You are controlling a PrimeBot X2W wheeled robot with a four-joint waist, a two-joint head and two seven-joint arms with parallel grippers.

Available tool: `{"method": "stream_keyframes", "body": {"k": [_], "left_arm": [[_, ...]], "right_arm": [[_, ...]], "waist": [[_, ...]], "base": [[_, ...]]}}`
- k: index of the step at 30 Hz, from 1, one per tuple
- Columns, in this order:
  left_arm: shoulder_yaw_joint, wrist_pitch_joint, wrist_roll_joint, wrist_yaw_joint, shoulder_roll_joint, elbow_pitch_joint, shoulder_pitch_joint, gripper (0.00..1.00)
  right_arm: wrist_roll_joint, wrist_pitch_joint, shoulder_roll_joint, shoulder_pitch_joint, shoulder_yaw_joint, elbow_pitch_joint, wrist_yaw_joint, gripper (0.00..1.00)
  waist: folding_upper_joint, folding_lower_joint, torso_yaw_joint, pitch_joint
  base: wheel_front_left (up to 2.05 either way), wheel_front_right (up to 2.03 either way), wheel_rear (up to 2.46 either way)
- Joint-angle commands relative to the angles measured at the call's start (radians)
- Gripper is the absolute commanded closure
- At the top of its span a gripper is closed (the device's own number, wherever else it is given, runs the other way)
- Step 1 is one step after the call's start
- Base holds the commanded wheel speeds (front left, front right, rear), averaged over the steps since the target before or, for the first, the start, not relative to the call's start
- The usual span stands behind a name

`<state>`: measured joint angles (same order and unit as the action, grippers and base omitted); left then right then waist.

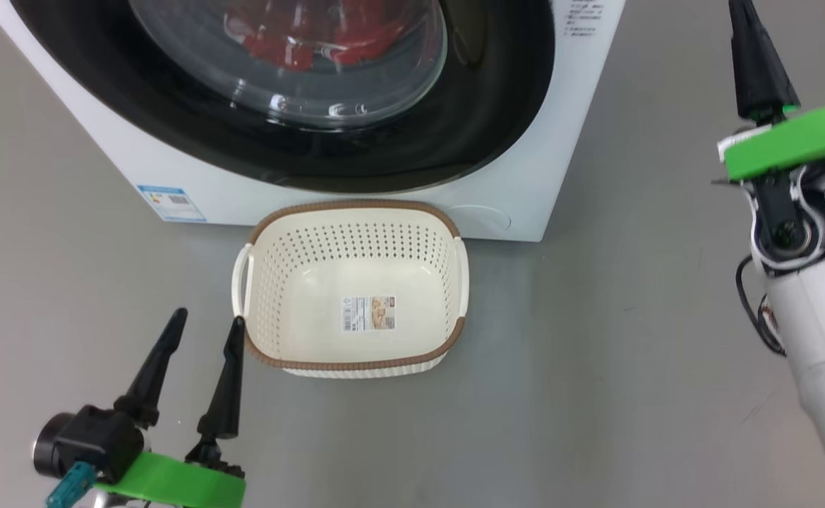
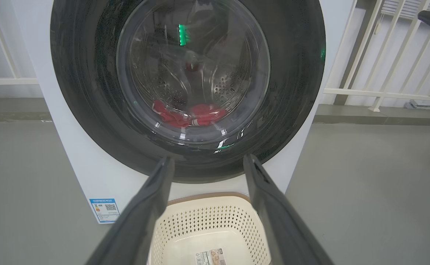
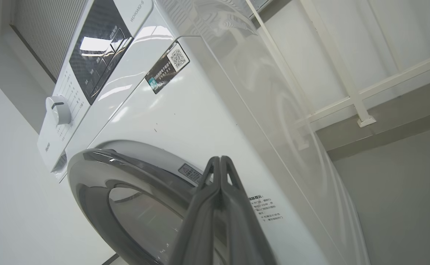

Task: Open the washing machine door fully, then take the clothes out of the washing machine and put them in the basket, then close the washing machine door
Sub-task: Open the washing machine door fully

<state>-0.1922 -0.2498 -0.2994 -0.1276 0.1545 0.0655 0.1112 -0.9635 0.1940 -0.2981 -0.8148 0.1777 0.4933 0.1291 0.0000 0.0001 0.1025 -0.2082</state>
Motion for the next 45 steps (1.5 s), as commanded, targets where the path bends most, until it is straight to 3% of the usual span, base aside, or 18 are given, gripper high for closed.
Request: {"method": "stream_keyframes", "body": {"k": [1, 14, 22, 32, 45], "left_arm": [[0.028, -0.012, -0.008, -0.003, 0.019, -0.028, 0.044, 0.0], [-0.002, -0.012, -0.028, -0.003, 0.022, -0.031, 0.122, 0.0], [-0.017, -0.012, -0.04, -0.003, 0.015, -0.031, 0.156, 0.0], [-0.033, -0.012, -0.049, -0.003, 0.003, -0.037, 0.19, 0.0], [-0.042, -0.012, -0.059, -0.003, -0.009, -0.036, 0.218, 0.0]], "right_arm": [[-0.056, -0.02, -0.006, -0.046, 0.039, -0.011, 0.002, 1.0], [-0.419, -0.289, -0.112, -0.266, 0.183, 0.036, 0.002, 1.0], [-0.58, -0.497, -0.122, -0.362, 0.181, 0.13, 0.002, 1.0], [-0.685, -0.707, -0.102, -0.476, 0.168, 0.25, 0.002, 1.0], [-0.708, -0.805, -0.075, -0.557, 0.169, 0.346, 0.002, 1.0]], "waist": [[0.0, 0.0, 0.017, -0.027], [0.0, 0.0, 0.073, -0.126], [0.0, 0.0, 0.106, -0.177], [0.0, 0.0, 0.131, -0.234], [0.0, 0.0, 0.147, -0.274]], "base": [[0.0, 0.0, 0.0], [0.0, 0.0, 0.0], [0.0, 0.0, 0.0], [0.0, 0.0, 0.0], [0.0, 0.0, 0.0]]}}
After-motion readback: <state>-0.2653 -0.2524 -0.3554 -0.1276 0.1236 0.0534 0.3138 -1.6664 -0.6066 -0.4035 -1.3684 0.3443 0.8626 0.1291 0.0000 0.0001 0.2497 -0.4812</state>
